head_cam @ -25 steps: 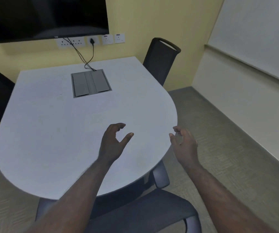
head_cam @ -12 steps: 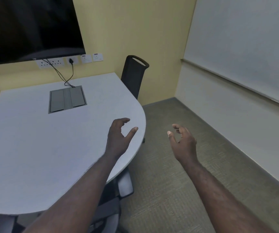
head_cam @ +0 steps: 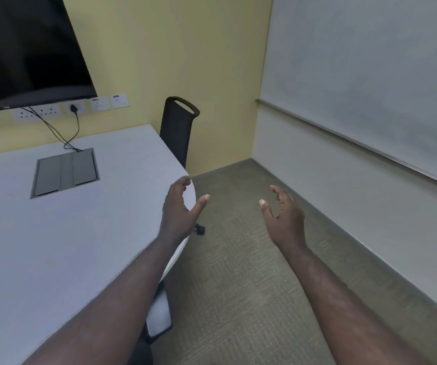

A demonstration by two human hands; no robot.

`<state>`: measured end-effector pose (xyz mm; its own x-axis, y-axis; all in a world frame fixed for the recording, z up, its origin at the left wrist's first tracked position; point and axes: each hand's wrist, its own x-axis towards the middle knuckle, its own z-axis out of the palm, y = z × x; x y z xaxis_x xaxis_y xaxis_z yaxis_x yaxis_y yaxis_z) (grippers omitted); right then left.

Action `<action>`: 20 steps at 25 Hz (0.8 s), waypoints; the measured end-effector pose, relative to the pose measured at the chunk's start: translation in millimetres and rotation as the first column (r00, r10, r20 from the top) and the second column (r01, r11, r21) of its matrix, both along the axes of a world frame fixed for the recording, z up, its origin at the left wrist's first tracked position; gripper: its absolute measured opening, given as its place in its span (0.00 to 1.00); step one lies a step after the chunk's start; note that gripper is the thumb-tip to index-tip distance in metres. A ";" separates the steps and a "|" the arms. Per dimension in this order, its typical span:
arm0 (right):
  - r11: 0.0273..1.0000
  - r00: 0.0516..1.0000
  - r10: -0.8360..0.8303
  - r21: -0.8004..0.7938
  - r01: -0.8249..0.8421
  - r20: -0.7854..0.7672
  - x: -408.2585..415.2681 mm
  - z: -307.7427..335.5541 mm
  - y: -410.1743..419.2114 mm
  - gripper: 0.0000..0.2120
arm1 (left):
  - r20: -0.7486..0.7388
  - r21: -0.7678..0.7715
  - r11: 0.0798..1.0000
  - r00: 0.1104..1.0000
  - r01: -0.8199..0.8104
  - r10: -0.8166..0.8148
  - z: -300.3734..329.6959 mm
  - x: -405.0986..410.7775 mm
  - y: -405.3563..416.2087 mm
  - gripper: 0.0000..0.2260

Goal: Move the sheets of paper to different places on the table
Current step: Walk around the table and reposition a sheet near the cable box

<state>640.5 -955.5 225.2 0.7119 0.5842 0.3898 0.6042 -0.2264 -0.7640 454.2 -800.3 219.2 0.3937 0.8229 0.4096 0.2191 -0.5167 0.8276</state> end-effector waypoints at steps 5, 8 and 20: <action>0.999 0.999 0.032 -0.002 -0.032 -0.016 56.7 -11.0 44.5 0.21 | -0.025 0.021 1.000 1.000 -0.008 0.009 -15.6 42.8 47.7 0.30; 0.998 0.998 0.054 -0.014 -0.054 -0.029 91.7 -20.1 82.7 0.21 | -0.056 0.001 0.998 0.997 -0.057 0.057 -29.5 63.6 90.8 0.31; 0.988 0.990 0.137 -0.066 -0.138 -0.031 192.9 -44.6 221.6 0.23 | -0.067 -0.099 0.986 0.989 -0.138 0.131 -40.2 132.7 220.3 0.24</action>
<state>833.5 -733.9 180.6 0.6323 0.7017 0.3284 0.6134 -0.1945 -0.7654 586.9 -580.0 179.1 0.2979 0.9065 0.2992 0.3316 -0.3921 0.8581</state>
